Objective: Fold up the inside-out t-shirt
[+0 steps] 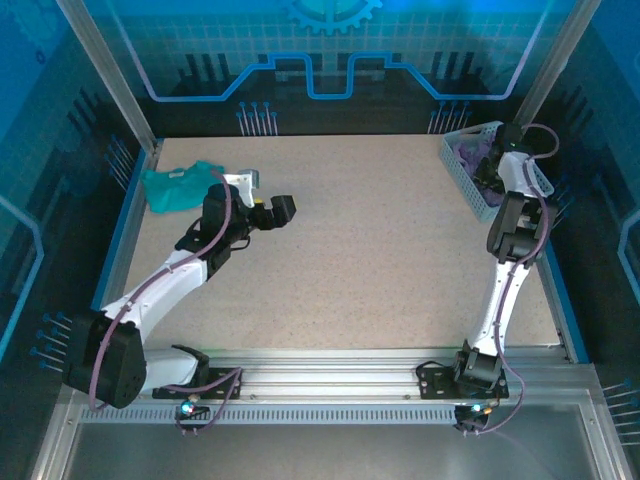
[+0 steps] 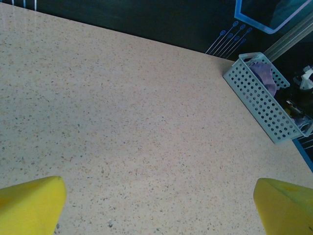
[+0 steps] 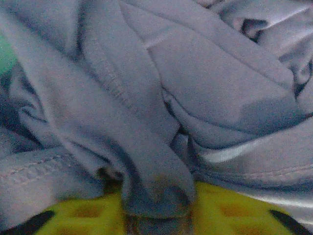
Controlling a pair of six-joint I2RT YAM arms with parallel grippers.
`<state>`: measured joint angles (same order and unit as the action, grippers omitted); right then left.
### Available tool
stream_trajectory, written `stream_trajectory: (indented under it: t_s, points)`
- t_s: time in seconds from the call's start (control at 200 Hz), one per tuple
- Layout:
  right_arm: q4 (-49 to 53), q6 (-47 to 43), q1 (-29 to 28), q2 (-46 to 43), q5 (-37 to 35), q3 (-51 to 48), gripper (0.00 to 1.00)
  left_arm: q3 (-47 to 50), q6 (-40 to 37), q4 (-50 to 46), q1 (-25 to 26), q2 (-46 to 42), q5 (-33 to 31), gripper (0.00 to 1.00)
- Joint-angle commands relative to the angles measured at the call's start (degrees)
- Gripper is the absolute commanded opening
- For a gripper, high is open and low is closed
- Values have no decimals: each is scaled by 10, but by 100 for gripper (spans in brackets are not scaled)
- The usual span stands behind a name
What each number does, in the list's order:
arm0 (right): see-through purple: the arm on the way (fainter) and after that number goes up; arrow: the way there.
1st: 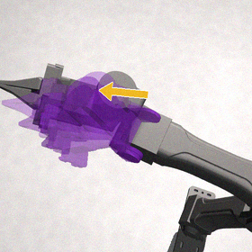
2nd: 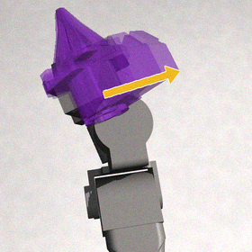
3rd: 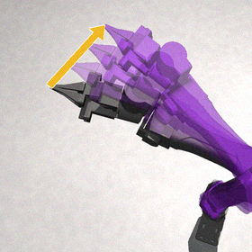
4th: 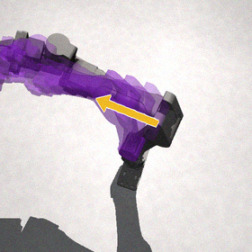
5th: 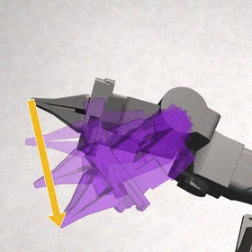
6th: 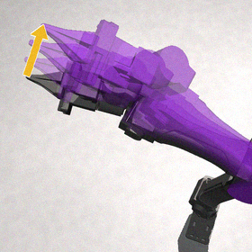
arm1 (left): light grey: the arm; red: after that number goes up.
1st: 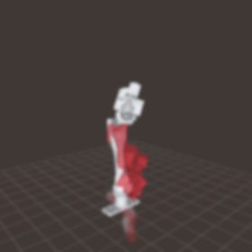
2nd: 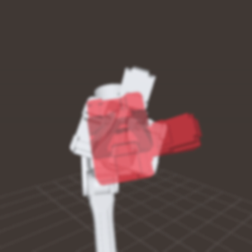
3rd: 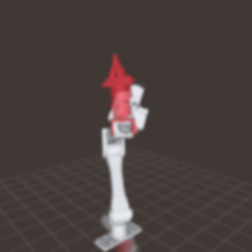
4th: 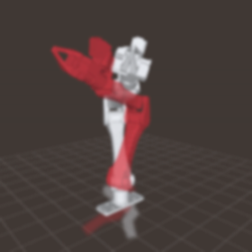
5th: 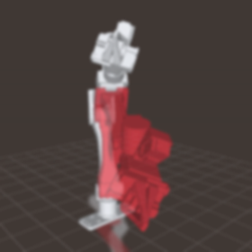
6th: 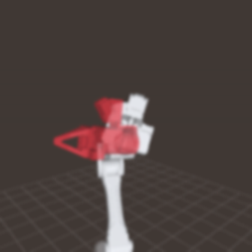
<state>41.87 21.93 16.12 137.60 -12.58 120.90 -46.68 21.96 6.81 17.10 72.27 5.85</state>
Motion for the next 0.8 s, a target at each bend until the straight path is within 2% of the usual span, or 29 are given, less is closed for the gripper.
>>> stream_trajectory:
  t_s: [0.0, 0.04, 0.18, 0.305, 0.43, 0.61, 0.69, 0.795]
  points:
    - [14, -4, -5, -61, 19, 13, 13, 3, -9, -12, 5, -9, -5, 99]
    - [-17, 5, -7, -107, 15, -31, 8, 3, -7, -12, 5, -10, -5, 99]
    - [-173, 51, -7, -291, 28, -212, 0, 6, 5, -4, 6, -15, 4, 99]
    - [-327, 94, -3, -437, 49, -369, 0, 9, 11, 2, 7, -17, 14, 99]
    - [-468, 145, 6, -538, 96, -491, 0, 11, 12, 5, 11, -20, 17, 99]
    - [-641, 221, 11, -641, 162, -594, 0, 18, 21, 12, 12, -29, 25, 99]
    - [-684, 236, 1, -687, 172, -613, 0, 23, 28, 17, 13, -33, 31, 99]
    - [-688, 232, -25, -743, 181, -601, 0, 24, 34, 21, 14, -38, 41, 99]
